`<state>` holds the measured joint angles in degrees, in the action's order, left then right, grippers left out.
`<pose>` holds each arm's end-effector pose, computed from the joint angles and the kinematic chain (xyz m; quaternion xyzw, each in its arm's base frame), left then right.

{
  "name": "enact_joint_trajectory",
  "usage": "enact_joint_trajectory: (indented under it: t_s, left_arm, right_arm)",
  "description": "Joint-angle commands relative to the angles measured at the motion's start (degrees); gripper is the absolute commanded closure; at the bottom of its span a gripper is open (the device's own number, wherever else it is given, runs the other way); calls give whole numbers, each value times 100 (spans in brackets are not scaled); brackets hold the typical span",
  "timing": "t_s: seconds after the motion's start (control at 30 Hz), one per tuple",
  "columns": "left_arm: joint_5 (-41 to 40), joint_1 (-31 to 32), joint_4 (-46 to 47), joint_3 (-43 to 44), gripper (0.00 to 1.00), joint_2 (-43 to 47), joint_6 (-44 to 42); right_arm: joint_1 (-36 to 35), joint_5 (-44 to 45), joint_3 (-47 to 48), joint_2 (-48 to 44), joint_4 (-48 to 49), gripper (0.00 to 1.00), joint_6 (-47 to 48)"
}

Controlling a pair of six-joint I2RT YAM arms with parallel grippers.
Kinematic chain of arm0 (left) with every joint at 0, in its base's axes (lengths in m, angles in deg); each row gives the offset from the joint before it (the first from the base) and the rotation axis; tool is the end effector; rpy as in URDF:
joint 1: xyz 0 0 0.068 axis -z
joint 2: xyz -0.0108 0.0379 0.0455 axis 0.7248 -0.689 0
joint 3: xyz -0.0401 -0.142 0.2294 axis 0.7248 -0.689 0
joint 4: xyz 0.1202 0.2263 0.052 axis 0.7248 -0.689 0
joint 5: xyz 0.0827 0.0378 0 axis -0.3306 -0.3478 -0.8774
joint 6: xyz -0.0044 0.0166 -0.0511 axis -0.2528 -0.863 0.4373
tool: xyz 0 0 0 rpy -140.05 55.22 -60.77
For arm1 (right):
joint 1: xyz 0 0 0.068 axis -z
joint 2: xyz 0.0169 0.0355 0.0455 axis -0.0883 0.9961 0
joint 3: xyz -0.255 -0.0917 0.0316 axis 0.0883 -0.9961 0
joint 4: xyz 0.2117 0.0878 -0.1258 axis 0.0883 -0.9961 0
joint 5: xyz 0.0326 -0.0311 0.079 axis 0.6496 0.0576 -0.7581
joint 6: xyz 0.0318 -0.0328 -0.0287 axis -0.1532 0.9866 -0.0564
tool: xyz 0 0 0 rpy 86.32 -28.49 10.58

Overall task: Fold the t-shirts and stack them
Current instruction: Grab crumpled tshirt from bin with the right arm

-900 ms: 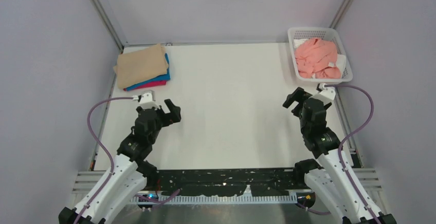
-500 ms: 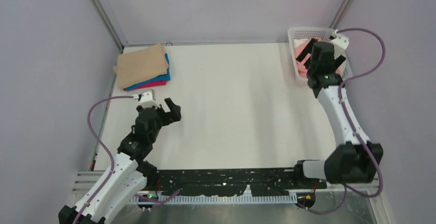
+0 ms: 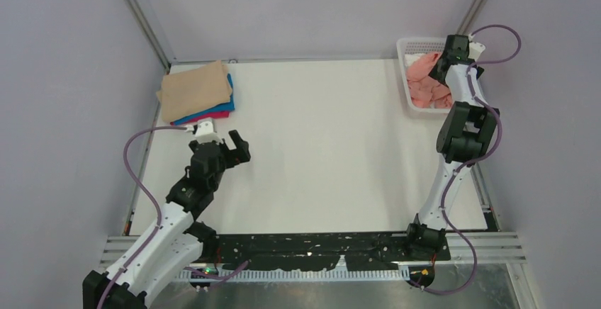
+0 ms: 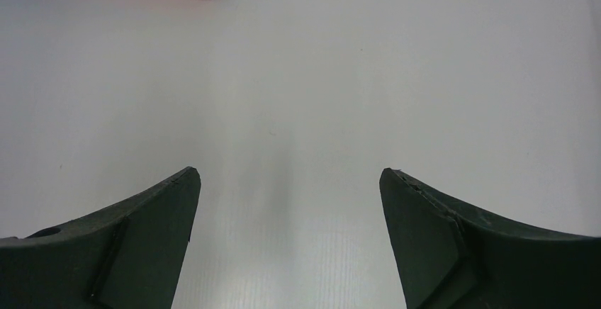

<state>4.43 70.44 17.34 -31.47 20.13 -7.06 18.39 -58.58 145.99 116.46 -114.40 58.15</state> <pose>0.1602 -0.0580 0.2450 -0.1360 0.8141 -0.1183 0.5520 0.4763 -0.1291 0.2585 0.3409 0.8340 -0.1891 0.3904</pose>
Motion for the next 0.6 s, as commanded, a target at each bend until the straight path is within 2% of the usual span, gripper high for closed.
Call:
enact_joint_trajectory:
  t_s: [0.0,0.1,0.3,0.47,0.57]
  left_arm:
    - [-177,-8,424,232,0,-39,-92]
    - [-136,-8,452,242,0,-32,-73]
    - [-242,-8,409,438,0,-113,-210]
    - [-344,-6,415,582,0,-154,-276]
    - [-352,-8,361,704,0,-164,-320]
  right_arm:
    - [187,-100,821,182,-721,5,-32]
    - [188,-126,886,191,-1139,5,-333]
    - [205,-461,-150,-340,-880,5,-611]
    - [221,-831,987,339,-1988,5,-406]
    - [221,-867,1040,368,-2067,2,-442]
